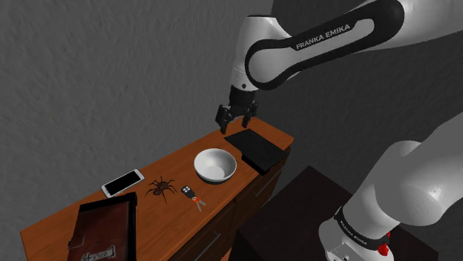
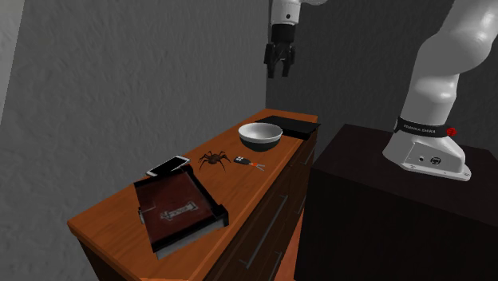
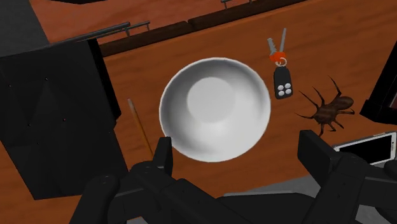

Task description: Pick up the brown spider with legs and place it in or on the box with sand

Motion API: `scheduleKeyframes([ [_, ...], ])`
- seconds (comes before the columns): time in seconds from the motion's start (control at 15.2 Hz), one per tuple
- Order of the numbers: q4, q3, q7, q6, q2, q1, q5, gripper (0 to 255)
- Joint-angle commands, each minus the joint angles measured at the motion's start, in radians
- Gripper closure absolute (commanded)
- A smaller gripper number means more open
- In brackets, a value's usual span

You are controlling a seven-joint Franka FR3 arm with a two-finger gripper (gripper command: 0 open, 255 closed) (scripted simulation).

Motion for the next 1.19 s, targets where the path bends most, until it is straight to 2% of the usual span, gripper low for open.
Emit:
scheduleKeyframes([
  [0.0, 0.025, 0.025, 0.031, 0.045, 0.069, 0.008, -0.011, 0],
  [0.59, 0.206, 0.091, 0.196, 0.190, 0.410, 0.058, -0.143, 0],
  [1.12, 0.450, 0.071, 0.327, 0.231, 0.715, 0.160, -0.276, 0],
])
